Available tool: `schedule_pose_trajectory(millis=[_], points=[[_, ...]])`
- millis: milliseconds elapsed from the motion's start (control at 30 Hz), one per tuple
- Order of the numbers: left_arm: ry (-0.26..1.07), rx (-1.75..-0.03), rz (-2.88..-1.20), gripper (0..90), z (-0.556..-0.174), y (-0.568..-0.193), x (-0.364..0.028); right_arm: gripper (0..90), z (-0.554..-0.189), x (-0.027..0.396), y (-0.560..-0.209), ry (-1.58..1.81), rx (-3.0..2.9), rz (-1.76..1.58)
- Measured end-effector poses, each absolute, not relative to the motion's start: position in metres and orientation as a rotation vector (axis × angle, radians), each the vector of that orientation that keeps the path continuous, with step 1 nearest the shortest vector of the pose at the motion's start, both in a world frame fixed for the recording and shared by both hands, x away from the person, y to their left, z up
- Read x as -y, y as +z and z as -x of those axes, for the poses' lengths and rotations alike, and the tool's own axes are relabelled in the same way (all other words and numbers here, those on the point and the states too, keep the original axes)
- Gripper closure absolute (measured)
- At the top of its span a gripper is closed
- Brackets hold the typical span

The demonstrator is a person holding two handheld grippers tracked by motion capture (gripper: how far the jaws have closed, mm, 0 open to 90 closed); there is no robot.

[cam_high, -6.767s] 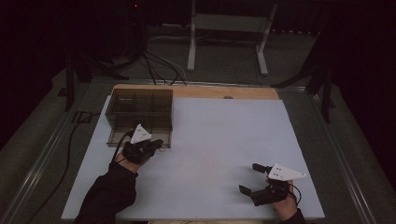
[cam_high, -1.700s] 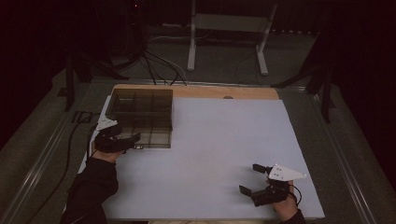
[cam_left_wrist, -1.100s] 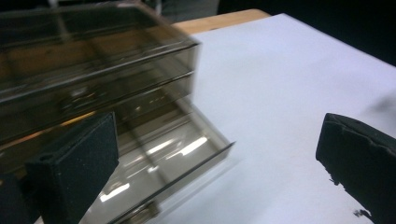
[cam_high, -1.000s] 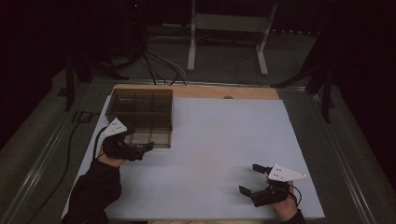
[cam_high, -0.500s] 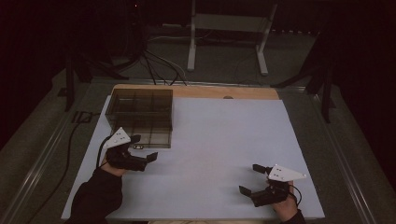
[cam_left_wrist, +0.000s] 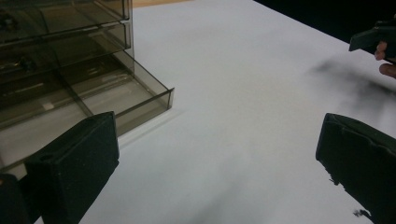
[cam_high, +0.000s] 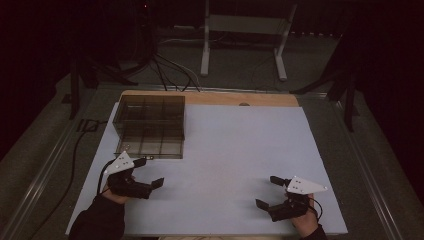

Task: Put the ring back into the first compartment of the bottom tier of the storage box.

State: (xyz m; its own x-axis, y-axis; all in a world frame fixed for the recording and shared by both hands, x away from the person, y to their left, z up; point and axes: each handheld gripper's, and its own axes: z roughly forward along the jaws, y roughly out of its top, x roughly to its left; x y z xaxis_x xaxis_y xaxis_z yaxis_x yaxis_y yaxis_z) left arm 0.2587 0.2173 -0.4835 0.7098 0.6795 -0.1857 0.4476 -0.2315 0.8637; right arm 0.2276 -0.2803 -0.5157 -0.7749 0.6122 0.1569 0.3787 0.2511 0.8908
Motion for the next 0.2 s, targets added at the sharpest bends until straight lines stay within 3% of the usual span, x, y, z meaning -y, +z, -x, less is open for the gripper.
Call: schedule_pose_trajectory(millis=[200], points=[[0.259,-0.892,-1.884,0.6,-0.2494,-0.4935,-0.2210,0.0,-0.2279,0.2799,-0.5161,1.538,-2.301,-0.930]])
